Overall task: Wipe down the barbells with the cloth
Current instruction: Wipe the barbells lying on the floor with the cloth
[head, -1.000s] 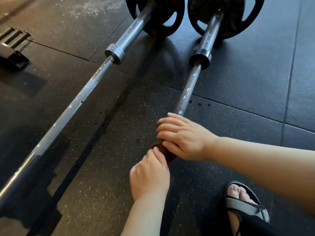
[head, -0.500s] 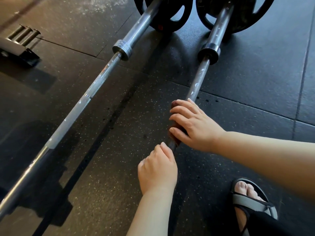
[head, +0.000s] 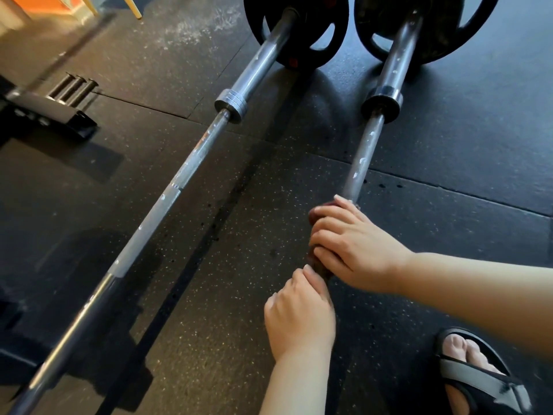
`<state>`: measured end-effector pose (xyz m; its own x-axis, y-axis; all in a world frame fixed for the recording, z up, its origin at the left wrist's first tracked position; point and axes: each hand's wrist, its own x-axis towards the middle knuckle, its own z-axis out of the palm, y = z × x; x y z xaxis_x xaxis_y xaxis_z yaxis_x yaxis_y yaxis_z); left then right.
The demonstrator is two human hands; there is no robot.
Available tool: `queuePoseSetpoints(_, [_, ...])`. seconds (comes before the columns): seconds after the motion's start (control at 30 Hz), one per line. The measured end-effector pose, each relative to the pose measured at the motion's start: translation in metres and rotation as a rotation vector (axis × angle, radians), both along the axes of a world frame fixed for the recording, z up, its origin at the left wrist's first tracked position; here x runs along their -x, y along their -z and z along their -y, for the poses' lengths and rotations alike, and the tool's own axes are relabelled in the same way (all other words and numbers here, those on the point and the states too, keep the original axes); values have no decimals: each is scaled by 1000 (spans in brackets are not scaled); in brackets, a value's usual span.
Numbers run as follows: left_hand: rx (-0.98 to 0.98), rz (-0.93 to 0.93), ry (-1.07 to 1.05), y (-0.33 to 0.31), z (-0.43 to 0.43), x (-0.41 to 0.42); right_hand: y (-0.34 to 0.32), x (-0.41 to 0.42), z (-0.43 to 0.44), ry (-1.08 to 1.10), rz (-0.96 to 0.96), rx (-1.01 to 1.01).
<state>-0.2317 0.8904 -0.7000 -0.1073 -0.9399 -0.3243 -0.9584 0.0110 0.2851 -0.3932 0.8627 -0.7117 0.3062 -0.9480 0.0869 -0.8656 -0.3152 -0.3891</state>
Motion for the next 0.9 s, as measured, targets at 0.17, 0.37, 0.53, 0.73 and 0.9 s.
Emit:
queuePoseSetpoints(0.17, [-23,8,3,1,1,-2,-3,5,4,-48,7,-13])
queuePoseSetpoints(0.37, [-41,59,15,-2,2,-2,0,-10,-14,18,74,-8])
queuePoseSetpoints(0.53, [-39,97,-18,-9,6,7,-3,-2,-9,-136,82,-35])
queuePoseSetpoints(0.73, [-46,-33,-69,-3,5,9,-1,4,-4,132,18,22])
queuePoseSetpoints(0.9, [-15,-71,-63,-4,6,8,0,-6,-17,-80,62,-6])
